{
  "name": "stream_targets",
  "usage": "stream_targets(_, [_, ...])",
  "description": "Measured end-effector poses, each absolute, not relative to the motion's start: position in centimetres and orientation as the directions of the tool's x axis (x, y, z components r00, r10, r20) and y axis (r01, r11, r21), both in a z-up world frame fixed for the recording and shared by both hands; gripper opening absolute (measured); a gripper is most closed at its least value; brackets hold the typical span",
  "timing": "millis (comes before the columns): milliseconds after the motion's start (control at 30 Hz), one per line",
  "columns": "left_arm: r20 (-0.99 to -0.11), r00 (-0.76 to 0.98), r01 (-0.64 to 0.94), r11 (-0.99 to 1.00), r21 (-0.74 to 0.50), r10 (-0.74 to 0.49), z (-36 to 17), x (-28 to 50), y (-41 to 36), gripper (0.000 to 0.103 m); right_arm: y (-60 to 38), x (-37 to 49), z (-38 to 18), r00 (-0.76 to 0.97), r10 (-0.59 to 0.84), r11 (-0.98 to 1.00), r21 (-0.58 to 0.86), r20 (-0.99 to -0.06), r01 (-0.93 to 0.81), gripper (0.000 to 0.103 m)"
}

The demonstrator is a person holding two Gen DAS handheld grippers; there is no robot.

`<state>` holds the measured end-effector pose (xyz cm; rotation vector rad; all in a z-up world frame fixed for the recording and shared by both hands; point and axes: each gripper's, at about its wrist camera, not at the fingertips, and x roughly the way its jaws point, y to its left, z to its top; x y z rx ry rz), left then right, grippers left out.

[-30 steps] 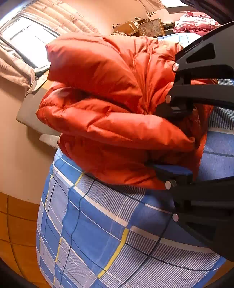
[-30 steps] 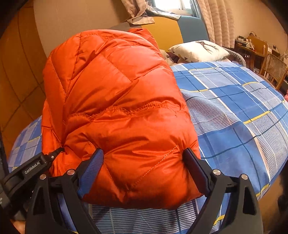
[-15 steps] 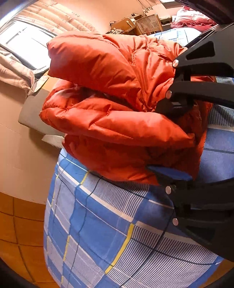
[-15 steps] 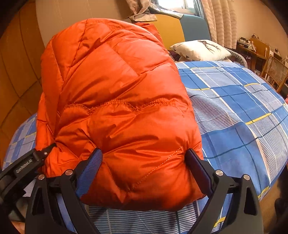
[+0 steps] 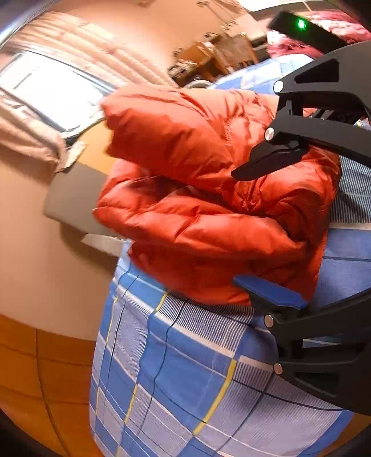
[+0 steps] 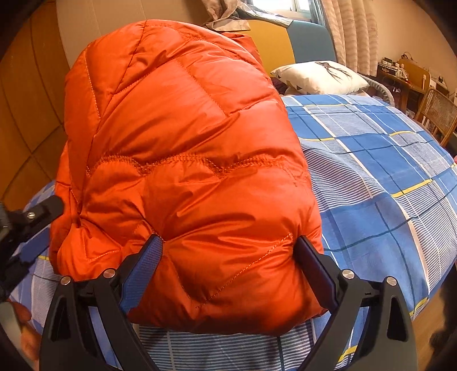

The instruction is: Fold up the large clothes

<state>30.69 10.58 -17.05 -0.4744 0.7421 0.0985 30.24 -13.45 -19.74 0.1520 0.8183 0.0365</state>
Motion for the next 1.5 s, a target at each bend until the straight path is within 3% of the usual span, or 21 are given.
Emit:
stream_targets(167, [-0.739,0.668,-0.283,0.889,-0.36,-0.087,-20.8,32.7,10.8,0.062,-11.8,30.5,-20.6,0.673,0.042,0.998,0.056,-0.738,-0.001,0.095])
stream_targets(300, [-0.738,0.669,-0.29,0.882,-0.371,-0.09,-21.7,32.8,11.3,0.063,-11.0,30.6,-20.7,0.667,0.031,0.999,0.028,-0.744,-0.016,0.095])
stream_targets(1500, [-0.713,0.701,-0.357,0.853,-0.381,-0.026,-21.2,30.2,11.5,0.07,-11.6,28.7,-19.5,0.676,0.014,0.995,0.076,-0.737,0.062,0.096])
